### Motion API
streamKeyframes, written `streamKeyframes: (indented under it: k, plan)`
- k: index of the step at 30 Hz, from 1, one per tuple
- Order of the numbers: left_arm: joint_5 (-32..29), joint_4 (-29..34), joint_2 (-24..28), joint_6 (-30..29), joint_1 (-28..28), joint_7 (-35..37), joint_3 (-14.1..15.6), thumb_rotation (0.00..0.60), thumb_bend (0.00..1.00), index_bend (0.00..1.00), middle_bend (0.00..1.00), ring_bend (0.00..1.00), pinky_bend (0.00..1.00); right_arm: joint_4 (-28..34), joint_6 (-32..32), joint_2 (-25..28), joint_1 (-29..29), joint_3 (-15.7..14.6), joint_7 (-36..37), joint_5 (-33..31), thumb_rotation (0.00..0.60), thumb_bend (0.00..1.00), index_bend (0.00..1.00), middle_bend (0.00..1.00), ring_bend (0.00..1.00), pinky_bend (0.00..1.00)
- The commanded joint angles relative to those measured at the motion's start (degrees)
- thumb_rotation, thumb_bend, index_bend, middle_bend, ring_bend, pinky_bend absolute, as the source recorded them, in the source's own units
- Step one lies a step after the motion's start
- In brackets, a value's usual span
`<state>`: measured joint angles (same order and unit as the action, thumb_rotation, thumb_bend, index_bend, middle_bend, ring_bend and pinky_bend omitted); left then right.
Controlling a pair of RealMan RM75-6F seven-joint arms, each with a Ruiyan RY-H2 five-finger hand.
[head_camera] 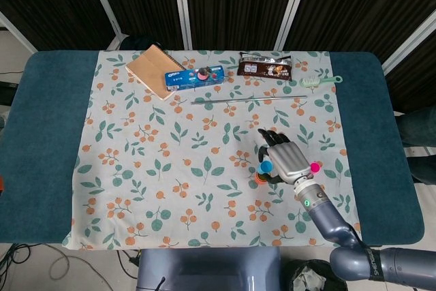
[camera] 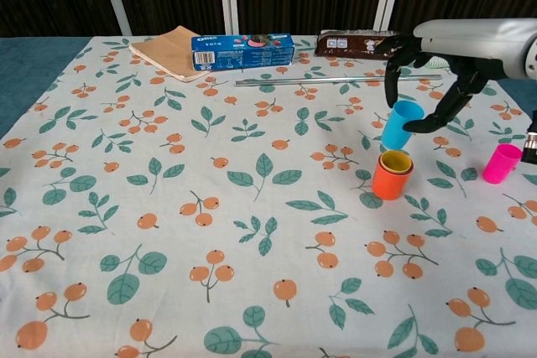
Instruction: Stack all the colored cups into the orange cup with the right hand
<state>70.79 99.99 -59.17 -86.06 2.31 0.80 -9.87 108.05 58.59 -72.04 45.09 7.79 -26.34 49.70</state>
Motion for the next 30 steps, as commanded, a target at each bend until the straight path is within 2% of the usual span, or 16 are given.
streamKeyframes:
  k: [1, 27, 29, 30]
  plan:
    - [0.0, 0.0, 0.0, -0.1, 0.0, 0.0, 0.0, 0.6, 0.39, 0.15, 0.03, 0.01, 0.13, -0.4, -0.2, -0.2, -0.2, -0.3, 0.3, 0.1, 0.6, 0.36, 0.52, 0.0, 0.06, 0.15]
    - [0.0, -0.1, -0.1, -0.2, 0.0, -0.3, 0.0, 0.6, 0.39, 0.15, 0.03, 0.01, 0.13, -4.4, -2.8, -2.4, -1.6, -1.8, 4.2, 2.0, 0.6, 0.36, 0.52, 0.0, 0.06, 0.19]
    - [0.0, -0.1, -0.1, -0.2, -0.1, -0.2, 0.0, 0.6, 0.39, 0.15, 0.03, 0.01, 0.13, -4.8, -3.0, -2.6, -1.6, -1.7, 4.5, 2.1, 0.6, 0.36, 0.45, 0.0, 0.06, 0.24]
    - [0.1, 0.0, -0.1, -0.3, -0.1, -0.2, 0.0, 0.6, 0.39, 0.15, 0.03, 0.01, 0.13, -4.9, -3.2, -2.6, -1.6, -1.8, 4.6, 2.2, 0.6, 0.36, 0.36, 0.0, 0.06, 0.27]
